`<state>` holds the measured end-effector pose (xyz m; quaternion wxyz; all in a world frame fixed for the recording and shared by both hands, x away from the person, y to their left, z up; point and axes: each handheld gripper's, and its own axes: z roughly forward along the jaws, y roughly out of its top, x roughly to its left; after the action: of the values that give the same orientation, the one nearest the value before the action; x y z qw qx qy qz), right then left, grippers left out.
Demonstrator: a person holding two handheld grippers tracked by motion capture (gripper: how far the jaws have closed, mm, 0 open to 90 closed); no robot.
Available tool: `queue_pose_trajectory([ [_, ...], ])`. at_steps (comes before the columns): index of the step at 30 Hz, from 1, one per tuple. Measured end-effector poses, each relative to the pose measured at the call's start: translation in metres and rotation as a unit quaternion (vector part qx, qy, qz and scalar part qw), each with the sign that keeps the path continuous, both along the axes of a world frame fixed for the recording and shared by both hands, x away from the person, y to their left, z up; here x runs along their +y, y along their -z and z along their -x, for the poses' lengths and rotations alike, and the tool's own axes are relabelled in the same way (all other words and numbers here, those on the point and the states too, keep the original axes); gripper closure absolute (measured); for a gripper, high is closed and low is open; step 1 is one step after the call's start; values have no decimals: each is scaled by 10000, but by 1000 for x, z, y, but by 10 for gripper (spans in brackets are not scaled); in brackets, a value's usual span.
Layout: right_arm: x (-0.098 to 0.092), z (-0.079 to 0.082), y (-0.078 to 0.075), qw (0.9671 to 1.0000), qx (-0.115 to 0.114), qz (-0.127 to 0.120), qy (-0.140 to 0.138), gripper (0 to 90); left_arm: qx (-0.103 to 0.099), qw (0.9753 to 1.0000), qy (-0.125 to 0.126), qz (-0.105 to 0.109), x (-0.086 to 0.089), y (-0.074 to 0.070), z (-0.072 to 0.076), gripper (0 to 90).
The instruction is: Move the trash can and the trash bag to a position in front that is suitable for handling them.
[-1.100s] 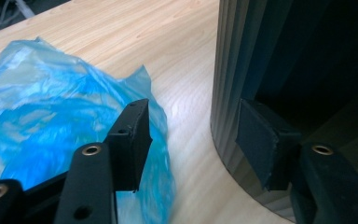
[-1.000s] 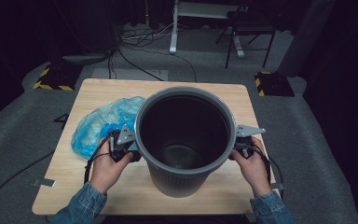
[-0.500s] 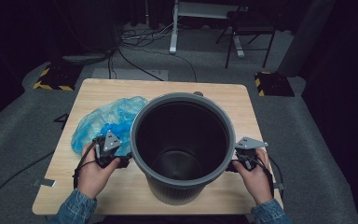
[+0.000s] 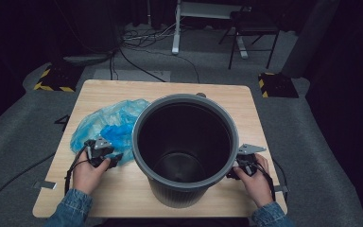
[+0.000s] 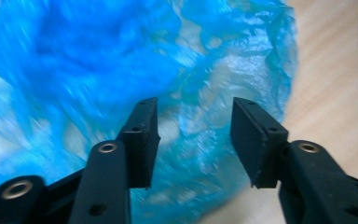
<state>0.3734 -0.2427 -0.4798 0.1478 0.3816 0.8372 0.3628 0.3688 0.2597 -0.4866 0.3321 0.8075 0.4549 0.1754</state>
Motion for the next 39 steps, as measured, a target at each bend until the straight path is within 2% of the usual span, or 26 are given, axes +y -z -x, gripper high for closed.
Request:
queue_pose_trajectory([
  [1, 0, 0, 0, 10000, 0, 0, 0, 213, 110, 9999, 31, 36, 3, 0, 3, 530],
  [5, 3, -1, 3, 10000, 47, -6, -39, 213, 172, 9998, -5, 136, 13, 3, 19, 535],
  [6, 3, -1, 4, 10000, 59, 9, -54, 213, 199, 9997, -36, 166, 19, 4, 29, 535],
  [7, 3, -1, 4, 10000, 59, 9, -54, 213, 199, 9997, -36, 166, 19, 4, 29, 535],
  [13, 3, 0, 8, 9999, 125, 22, -45, 213, 337, 9993, -38, 178, 32, 2, 63, 511],
  [14, 2, 1, 10, 9999, 152, 50, -34, 212, 376, 9991, -37, 181, 35, 0, 75, 507],
  [15, 2, 1, 10, 9999, 152, 50, -34, 212, 376, 9991, -37, 181, 35, 0, 75, 507],
  [16, 2, 2, 11, 9998, 161, 83, -36, 211, 430, 9990, 46, 143, 37, -3, 85, 507],
  [19, 1, 3, 13, 9997, 187, 132, -30, 208, 446, 9989, 76, 107, 37, -10, 94, 507],
  [21, 0, 3, 15, 9996, 194, 211, 12, 206, 371, 9992, 88, 142, 37, -17, 100, 481],
  [22, -2, 3, 17, 9994, 208, 257, 68, 201, 206, 9997, 75, 117, 36, -26, 103, 463],
  [23, -2, 3, 17, 9994, 208, 257, 68, 201, 206, 9997, 75, 117, 36, -26, 103, 447],
  [24, -4, 3, 18, 9995, 146, 265, 102, 199, 27, 9999, 124, 109, 33, -36, 103, 439],
  [25, -4, 3, 18, 9995, 146, 265, 102, 199, 27, 9999, 124, 109, 33, -36, 103, 434],
  [26, -4, 3, 18, 9995, 115, 280, 113, 194, -176, 9997, 156, 117, 30, -43, 95, 426],
  [27, -4, 3, 18, 9995, 115, 280, 113, 194, -176, 9997, 156, 117, 30, -43, 95, 424],
  [28, -4, 4, 19, 9995, 61, 275, 146, 189, -329, 9993, 123, 124, 28, -49, 83, 421],
  [30, -4, 4, 20, 9995, 44, 265, 158, 188, -451, 9988, 3, 206, 26, -51, 69, 410],
  [31, -4, 4, 20, 9995, 44, 265, 158, 188, -451, 9988, 3, 206, 26, -51, 69, 394],
  [32, -4, 5, 21, 9995, -5, 252, 164, 183, -546, 9983, -115, 155, 25, -51, 53, 379],
  [33, -4, 5, 21, 9995, -5, 252, 164, 183, -546, 9983, -115, 155, 25, -51, 53, 374],
  [34, -5, 6, 22, 9996, -54, 189, 198, 177, -588, 9979, -209, 197, 25, -46, 38, 367],
  [36, -5, 6, 24, 9996, -119, 134, 221, 172, -639, 9973, -309, 210, 26, -38, 23, 328],
  [37, -5, 6, 24, 9996, -119, 134, 221, 172, -639, 9973, -309, 210, 26, -38, 23, 312],
  [38, -6, 7, 25, 9996, -151, 121, 228, 171, -541, 9977, -383, 139, 28, -27, 10, 310],
  [39, -6, 7, 25, 9996, -151, 121, 228, 171, -541, 9977, -383, 139, 28, -27, 10, 310],
])
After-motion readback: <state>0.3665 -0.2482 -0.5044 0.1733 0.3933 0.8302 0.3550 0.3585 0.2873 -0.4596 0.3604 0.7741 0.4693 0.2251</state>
